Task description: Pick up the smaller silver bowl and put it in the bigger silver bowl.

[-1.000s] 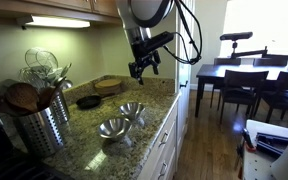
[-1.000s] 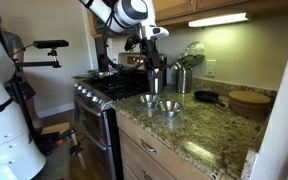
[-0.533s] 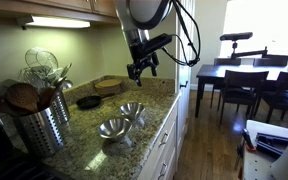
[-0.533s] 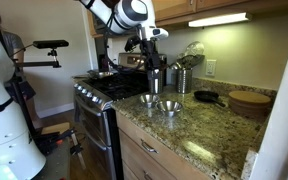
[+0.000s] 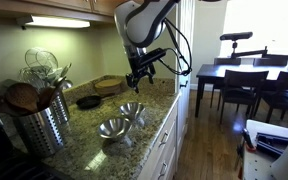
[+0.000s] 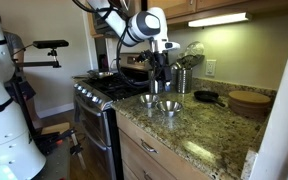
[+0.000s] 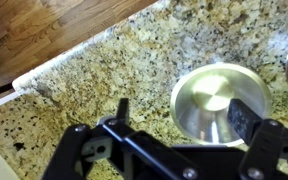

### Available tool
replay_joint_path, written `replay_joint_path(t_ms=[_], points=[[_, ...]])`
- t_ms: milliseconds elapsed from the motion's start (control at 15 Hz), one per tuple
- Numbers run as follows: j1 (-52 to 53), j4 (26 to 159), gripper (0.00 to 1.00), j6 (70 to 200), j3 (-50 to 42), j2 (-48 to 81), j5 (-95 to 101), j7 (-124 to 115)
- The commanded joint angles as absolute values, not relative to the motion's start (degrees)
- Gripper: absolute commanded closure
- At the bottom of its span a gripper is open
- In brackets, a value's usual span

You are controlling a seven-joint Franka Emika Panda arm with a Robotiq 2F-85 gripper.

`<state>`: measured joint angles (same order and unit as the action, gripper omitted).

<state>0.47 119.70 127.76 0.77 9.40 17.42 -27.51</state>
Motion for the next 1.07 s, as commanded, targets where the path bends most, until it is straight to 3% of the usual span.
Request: replay_joint_path(t_ms=[0,800,1000], points=[[0.18,116.75,0.0,129.75,-1.62,13.99,15.2,-25.66],[-3.44,110.61,0.0,130.33,-2.34,27.19,-1.94,-8.44],[-3.62,109.76,0.09,130.37,-2.7,27.99,-2.53,-7.97]])
